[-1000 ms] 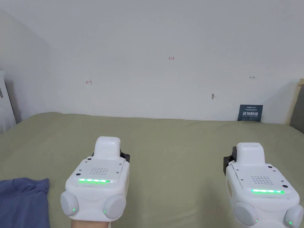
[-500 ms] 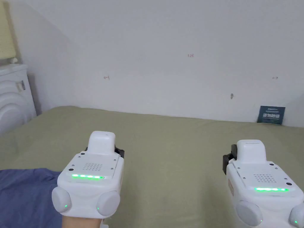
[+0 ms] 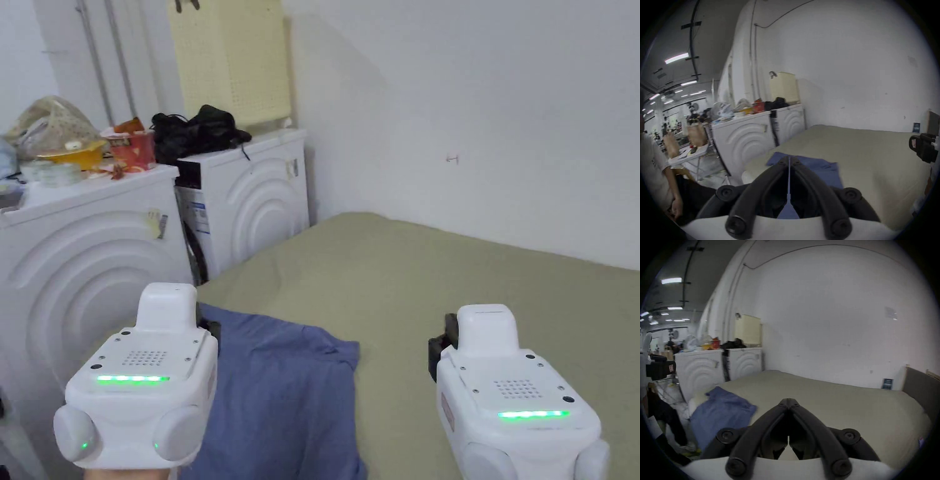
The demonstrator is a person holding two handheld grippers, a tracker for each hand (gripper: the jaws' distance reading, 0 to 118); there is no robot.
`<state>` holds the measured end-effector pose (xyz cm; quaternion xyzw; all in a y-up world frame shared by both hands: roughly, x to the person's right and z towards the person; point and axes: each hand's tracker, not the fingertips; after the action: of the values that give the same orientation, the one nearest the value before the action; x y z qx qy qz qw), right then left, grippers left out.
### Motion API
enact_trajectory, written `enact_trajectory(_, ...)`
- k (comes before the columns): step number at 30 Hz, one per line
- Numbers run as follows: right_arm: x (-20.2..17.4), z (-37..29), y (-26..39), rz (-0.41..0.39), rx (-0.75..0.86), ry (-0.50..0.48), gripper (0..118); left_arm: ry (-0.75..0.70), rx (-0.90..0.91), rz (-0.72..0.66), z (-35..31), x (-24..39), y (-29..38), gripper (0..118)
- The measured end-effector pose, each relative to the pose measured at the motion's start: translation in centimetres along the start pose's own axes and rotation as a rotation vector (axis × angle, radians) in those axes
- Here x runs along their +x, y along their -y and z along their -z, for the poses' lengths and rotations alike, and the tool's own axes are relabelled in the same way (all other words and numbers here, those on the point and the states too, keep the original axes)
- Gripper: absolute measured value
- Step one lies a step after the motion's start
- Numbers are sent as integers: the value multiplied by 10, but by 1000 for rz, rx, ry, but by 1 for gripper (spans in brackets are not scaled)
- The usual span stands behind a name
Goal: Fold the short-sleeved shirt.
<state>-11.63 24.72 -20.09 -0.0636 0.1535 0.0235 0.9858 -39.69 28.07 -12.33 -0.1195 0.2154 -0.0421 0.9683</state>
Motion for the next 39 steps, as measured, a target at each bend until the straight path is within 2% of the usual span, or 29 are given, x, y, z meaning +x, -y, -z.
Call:
enact_trajectory(3, -30, 12, 1, 0, -10, -67, 0, -53, -14, 5, -1, -24, 6, 2)
enact_trajectory(7, -50, 23, 2, -1, -14, -109, 0, -73, -31, -5, -4, -42, 10, 2)
enact_trajectory(17, -47, 41, 10, -4, -65, -96, 0, -17, -79, -22, 32, -29, 21, 3)
enact_trajectory(23, -39, 64, 37, 16, -140, -82, 0, 121, -245, -41, 122, 6, 47, 3)
enact_trajectory(26, -37, 83, 56, 12, -183, -79, 0, 232, -426, -59, 188, 29, 67, 3)
enact_trajectory(29, -33, 102, 75, 18, -232, -73, 0, 254, -593, -66, 252, 48, 97, 3)
enact_trajectory(32, -27, 116, 93, 16, -269, -73, 0, 282, -694, -85, 291, 61, 119, 3)
enact_trajectory(36, -19, 126, 111, 0, -303, -60, 0, 314, -746, -36, 308, 74, 130, 4)
enact_trajectory(37, -17, 127, 114, 6, -311, -58, 0, 334, -761, -33, 312, 76, 130, 14)
enact_trajectory(38, -15, 127, 116, 10, -318, -55, 0, 349, -771, -20, 314, 78, 130, 47)
enact_trajectory(39, -13, 128, 118, 11, -322, -55, 0, 357, -771, -25, 312, 79, 129, 108)
